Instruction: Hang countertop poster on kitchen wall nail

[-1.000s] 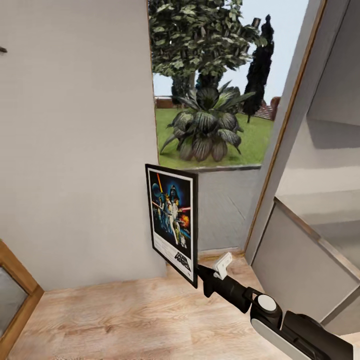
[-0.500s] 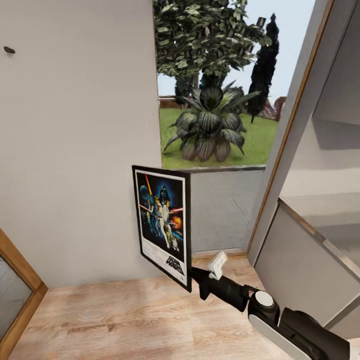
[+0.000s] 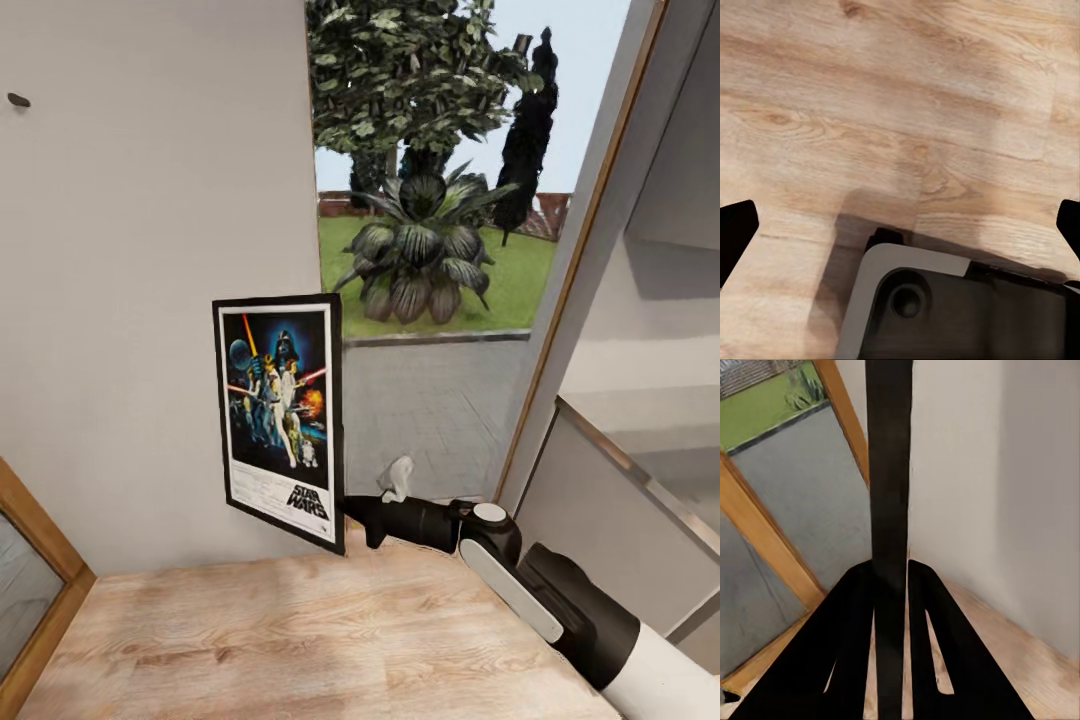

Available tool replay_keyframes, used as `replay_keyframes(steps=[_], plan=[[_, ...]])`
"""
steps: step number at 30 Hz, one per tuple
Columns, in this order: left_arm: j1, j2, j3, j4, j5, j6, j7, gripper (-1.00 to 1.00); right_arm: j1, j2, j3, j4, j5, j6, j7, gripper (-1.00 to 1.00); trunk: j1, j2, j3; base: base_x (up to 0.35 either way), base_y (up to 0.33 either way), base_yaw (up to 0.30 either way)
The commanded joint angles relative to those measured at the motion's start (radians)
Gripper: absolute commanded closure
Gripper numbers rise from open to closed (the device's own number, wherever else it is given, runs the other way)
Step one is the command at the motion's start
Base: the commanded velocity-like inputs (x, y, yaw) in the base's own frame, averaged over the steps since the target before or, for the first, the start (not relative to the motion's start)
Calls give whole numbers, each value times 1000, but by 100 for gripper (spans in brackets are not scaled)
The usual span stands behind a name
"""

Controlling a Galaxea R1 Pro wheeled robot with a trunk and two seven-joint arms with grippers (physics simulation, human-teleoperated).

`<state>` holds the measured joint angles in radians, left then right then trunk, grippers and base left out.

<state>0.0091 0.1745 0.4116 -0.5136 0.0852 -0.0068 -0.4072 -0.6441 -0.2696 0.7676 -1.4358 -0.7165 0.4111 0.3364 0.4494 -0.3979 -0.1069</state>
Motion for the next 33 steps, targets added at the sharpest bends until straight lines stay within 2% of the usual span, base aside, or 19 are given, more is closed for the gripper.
replay_keyframes(steps=[1, 3, 6, 9, 17, 18, 19, 23, 33], plan=[[0, 2, 3, 3, 9, 2, -7, -100, -11, 11, -1, 0, -9, 20, 3, 100, 1, -2, -2, 0, 0, 0], [0, 6, 8, 9, 10, 1, -17, -100, -38, 43, -5, 0, -8, 55, 6, 100, 1, -2, -2, 0, 0, 26], [0, 9, 12, 13, 10, 1, -46, -100, -70, 73, -7, 4, -7, 79, 8, 100, 1, -2, 0, 0, 0, 118], [0, 10, 14, 15, 9, 0, -69, -100, -87, 86, -8, 6, -6, 88, 9, 100, 1, -2, 2, 8, 7, 192], [0, 23, 10, 17, 7, -2, -88, -100, -102, 96, -8, 8, -7, 96, 14, 100, 1, -2, 5, 95, 215, 110], [0, 24, 9, 17, 6, -2, -88, -100, -141, 96, -8, 31, -7, 96, 68, 100, 1, -2, 5, 4, 283, 3], [0, 24, 8, 17, 6, -2, -88, -100, -176, 113, -8, 68, -7, 97, 85, 100, 1, -2, 5, 2, 266, 1], [0, 23, 6, 17, 5, -2, -88, -100, -201, 139, -8, 94, -6, 97, 94, 100, 1, -2, 5, 1, 169, 0], [0, 23, 6, 17, 5, -2, -88, -100, -246, 147, -8, 102, -8, 97, 98, 100, 1, -2, 5, 0, 28, 0]])
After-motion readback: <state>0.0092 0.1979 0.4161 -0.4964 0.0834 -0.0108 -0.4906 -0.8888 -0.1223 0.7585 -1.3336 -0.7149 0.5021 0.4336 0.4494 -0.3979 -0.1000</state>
